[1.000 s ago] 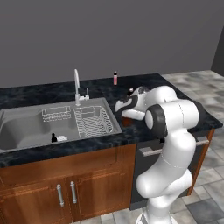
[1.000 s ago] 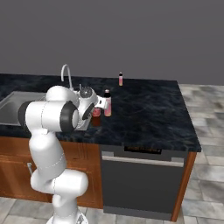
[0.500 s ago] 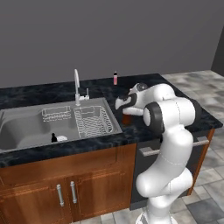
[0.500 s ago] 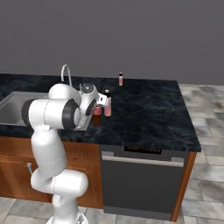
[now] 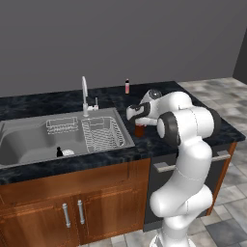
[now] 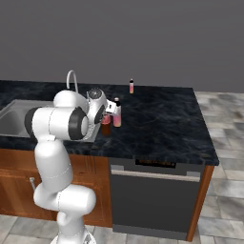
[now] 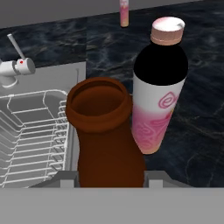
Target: Place the large bottle from the dining counter next to the other large bottle outside the sink, and place the small bottle from the dining counter next to the other small bottle inside the sink.
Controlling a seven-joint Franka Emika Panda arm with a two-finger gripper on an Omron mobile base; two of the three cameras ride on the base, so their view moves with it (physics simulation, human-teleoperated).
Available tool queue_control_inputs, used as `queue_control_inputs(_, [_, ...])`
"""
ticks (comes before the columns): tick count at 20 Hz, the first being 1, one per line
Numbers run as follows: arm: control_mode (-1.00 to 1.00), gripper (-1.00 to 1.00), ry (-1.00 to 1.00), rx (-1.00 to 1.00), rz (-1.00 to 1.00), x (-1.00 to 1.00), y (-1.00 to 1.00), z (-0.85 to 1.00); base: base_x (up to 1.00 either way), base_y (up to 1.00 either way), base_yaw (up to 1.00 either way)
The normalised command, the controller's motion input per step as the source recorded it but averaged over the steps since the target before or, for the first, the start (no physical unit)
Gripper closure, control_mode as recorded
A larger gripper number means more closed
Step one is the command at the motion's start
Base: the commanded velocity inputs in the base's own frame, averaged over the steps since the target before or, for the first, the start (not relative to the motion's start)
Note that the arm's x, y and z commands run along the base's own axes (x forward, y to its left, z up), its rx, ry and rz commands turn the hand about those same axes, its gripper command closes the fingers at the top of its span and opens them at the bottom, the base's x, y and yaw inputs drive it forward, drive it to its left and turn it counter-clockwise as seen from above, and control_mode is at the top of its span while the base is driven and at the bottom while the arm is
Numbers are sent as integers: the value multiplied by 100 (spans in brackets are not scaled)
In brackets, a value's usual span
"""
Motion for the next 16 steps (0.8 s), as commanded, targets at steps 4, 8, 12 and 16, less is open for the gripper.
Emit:
queue_control_inputs(4, [-100, 100, -1, 0, 0, -9, 9, -34, 0, 0, 0])
queue_control_inputs(8, [-100, 100, 0, -1, 0, -7, 9, -38, 0, 0, 0])
queue_control_inputs(12, [-100, 100, 0, -1, 0, -6, 9, -41, 0, 0, 0])
queue_control_inputs(16, [-100, 100, 0, -3, 0, -2, 12, -37, 0, 0, 0])
